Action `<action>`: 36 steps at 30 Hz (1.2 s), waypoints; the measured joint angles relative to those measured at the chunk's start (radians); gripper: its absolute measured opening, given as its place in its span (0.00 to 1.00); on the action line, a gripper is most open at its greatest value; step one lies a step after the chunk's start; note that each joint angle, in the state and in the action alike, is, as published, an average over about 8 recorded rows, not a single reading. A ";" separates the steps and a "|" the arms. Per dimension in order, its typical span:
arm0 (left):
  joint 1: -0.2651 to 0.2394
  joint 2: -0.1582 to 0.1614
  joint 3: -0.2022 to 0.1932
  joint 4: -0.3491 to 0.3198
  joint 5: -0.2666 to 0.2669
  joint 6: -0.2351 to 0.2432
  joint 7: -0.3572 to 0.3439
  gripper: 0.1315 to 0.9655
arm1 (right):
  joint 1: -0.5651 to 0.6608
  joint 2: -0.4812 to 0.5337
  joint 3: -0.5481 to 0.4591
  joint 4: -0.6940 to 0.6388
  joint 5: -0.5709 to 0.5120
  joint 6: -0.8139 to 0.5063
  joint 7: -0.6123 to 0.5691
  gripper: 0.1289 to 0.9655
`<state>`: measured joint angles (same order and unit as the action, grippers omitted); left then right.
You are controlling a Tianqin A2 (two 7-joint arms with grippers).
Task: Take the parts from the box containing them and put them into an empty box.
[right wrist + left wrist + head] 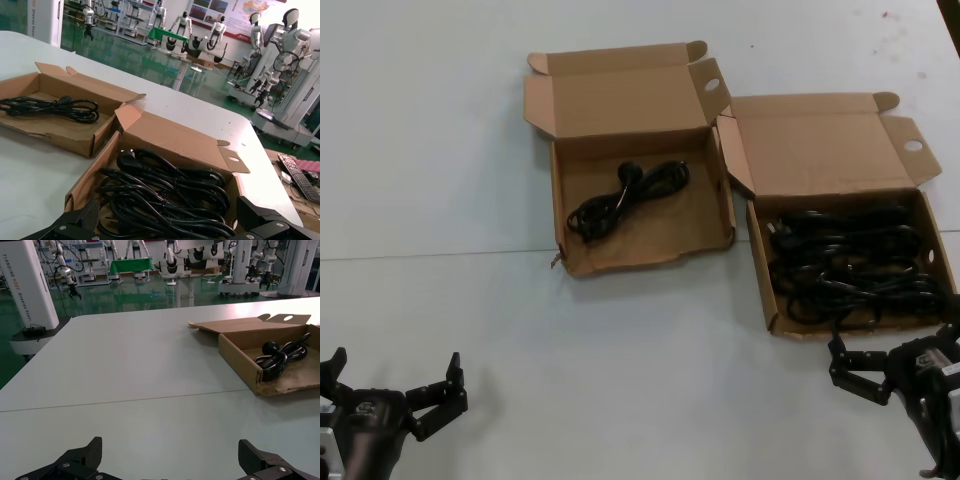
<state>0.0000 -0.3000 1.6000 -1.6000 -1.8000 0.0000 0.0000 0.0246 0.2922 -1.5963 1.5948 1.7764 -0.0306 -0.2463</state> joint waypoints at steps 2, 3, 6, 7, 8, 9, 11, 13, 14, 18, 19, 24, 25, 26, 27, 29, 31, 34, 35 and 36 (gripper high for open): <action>0.000 0.000 0.000 0.000 0.000 0.000 0.000 1.00 | 0.000 0.000 0.000 0.000 0.000 0.000 0.000 1.00; 0.000 0.000 0.000 0.000 0.000 0.000 0.000 1.00 | 0.000 0.000 0.000 0.000 0.000 0.000 0.000 1.00; 0.000 0.000 0.000 0.000 0.000 0.000 0.000 1.00 | 0.000 0.000 0.000 0.000 0.000 0.000 0.000 1.00; 0.000 0.000 0.000 0.000 0.000 0.000 0.000 1.00 | 0.000 0.000 0.000 0.000 0.000 0.000 0.000 1.00; 0.000 0.000 0.000 0.000 0.000 0.000 0.000 1.00 | 0.000 0.000 0.000 0.000 0.000 0.000 0.000 1.00; 0.000 0.000 0.000 0.000 0.000 0.000 0.000 1.00 | 0.000 0.000 0.000 0.000 0.000 0.000 0.000 1.00; 0.000 0.000 0.000 0.000 0.000 0.000 0.000 1.00 | 0.000 0.000 0.000 0.000 0.000 0.000 0.000 1.00; 0.000 0.000 0.000 0.000 0.000 0.000 0.000 1.00 | 0.000 0.000 0.000 0.000 0.000 0.000 0.000 1.00; 0.000 0.000 0.000 0.000 0.000 0.000 0.000 1.00 | 0.000 0.000 0.000 0.000 0.000 0.000 0.000 1.00; 0.000 0.000 0.000 0.000 0.000 0.000 0.000 1.00 | 0.000 0.000 0.000 0.000 0.000 0.000 0.000 1.00; 0.000 0.000 0.000 0.000 0.000 0.000 0.000 1.00 | 0.000 0.000 0.000 0.000 0.000 0.000 0.000 1.00; 0.000 0.000 0.000 0.000 0.000 0.000 0.000 1.00 | 0.000 0.000 0.000 0.000 0.000 0.000 0.000 1.00; 0.000 0.000 0.000 0.000 0.000 0.000 0.000 1.00 | 0.000 0.000 0.000 0.000 0.000 0.000 0.000 1.00; 0.000 0.000 0.000 0.000 0.000 0.000 0.000 1.00 | 0.000 0.000 0.000 0.000 0.000 0.000 0.000 1.00; 0.000 0.000 0.000 0.000 0.000 0.000 0.000 1.00 | 0.000 0.000 0.000 0.000 0.000 0.000 0.000 1.00; 0.000 0.000 0.000 0.000 0.000 0.000 0.000 1.00 | 0.000 0.000 0.000 0.000 0.000 0.000 0.000 1.00; 0.000 0.000 0.000 0.000 0.000 0.000 0.000 1.00 | 0.000 0.000 0.000 0.000 0.000 0.000 0.000 1.00; 0.000 0.000 0.000 0.000 0.000 0.000 0.000 1.00 | 0.000 0.000 0.000 0.000 0.000 0.000 0.000 1.00; 0.000 0.000 0.000 0.000 0.000 0.000 0.000 1.00 | 0.000 0.000 0.000 0.000 0.000 0.000 0.000 1.00; 0.000 0.000 0.000 0.000 0.000 0.000 0.000 1.00 | 0.000 0.000 0.000 0.000 0.000 0.000 0.000 1.00</action>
<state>0.0000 -0.3000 1.6000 -1.6000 -1.8000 0.0000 0.0000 0.0246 0.2922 -1.5963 1.5948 1.7764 -0.0306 -0.2463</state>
